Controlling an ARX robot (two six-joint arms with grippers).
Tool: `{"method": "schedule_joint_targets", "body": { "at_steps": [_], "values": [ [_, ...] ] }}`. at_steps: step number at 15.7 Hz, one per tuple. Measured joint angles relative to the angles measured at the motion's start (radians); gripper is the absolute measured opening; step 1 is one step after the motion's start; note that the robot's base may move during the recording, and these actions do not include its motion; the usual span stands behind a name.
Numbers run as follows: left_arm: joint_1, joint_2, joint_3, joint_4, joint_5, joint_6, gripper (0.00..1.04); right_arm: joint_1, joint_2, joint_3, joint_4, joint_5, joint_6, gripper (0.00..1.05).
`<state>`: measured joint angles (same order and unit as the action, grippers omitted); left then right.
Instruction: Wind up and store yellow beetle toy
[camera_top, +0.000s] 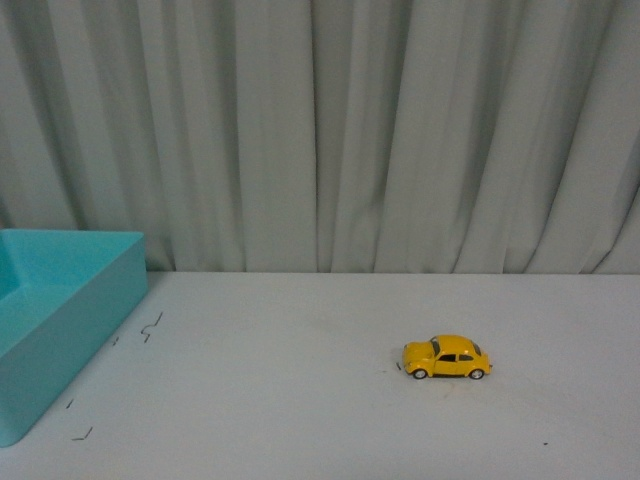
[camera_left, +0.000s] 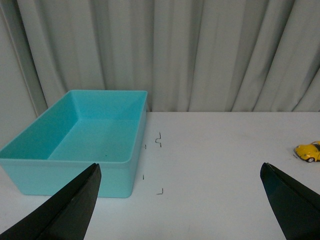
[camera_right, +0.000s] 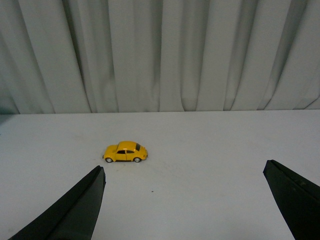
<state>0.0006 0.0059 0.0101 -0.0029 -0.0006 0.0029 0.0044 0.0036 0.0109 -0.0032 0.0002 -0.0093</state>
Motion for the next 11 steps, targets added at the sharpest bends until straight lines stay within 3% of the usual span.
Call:
{"method": "schedule_joint_targets", "body": {
  "at_steps": [11],
  "values": [
    [0.000, 0.000, 0.000, 0.000, 0.000, 0.000, 0.98, 0.000, 0.000, 0.000, 0.000, 0.000, 0.000, 0.98]
  ]
}}
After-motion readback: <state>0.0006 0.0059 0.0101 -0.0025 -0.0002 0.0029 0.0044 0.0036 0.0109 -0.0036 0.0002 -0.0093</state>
